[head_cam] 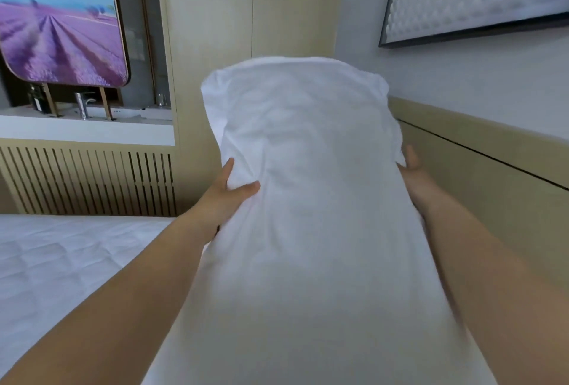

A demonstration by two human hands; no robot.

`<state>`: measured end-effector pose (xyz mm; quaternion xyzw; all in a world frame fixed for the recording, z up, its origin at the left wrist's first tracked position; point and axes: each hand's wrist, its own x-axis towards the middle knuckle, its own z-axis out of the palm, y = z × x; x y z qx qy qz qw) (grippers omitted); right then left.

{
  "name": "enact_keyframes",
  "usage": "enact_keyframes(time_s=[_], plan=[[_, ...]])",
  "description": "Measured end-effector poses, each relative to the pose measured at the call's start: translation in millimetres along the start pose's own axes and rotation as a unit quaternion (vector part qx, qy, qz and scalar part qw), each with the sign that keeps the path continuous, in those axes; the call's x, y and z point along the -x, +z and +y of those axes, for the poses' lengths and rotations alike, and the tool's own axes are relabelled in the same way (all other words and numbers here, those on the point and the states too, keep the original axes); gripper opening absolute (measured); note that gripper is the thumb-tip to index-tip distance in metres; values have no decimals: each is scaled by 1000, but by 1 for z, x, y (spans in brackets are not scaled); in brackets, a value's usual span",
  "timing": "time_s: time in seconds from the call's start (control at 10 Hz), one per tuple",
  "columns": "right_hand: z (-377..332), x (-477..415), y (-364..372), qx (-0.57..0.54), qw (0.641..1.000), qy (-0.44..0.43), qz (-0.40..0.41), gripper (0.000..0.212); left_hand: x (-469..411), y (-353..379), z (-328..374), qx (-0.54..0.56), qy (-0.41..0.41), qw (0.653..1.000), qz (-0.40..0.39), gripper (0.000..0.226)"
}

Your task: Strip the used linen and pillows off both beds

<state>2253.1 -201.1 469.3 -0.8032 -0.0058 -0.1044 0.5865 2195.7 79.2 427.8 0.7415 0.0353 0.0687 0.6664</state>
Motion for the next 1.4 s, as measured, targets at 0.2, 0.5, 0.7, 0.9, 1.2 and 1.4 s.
enact_keyframes(time_s=[0.2,0.5,0.7,0.9,1.2,1.4], plan=[[60,-5,7,64,989,104,-87,69,-6,-8,-52,-40,-115,992,-26,82],[40,20,12,42,997,60,-5,65,42,-33,-62,-18,-193,980,-32,90],[14,80,37,260,957,-37,-123,56,105,-23,-46,-73,-137,987,-37,105],[14,140,42,424,895,-56,-127,64,169,-14,-64,-248,-102,961,65,88],[31,209,41,413,904,-100,-44,50,249,-29,-81,-265,-91,948,151,69],[23,270,37,221,962,-140,80,30,286,-58,-76,-198,-16,962,187,19]])
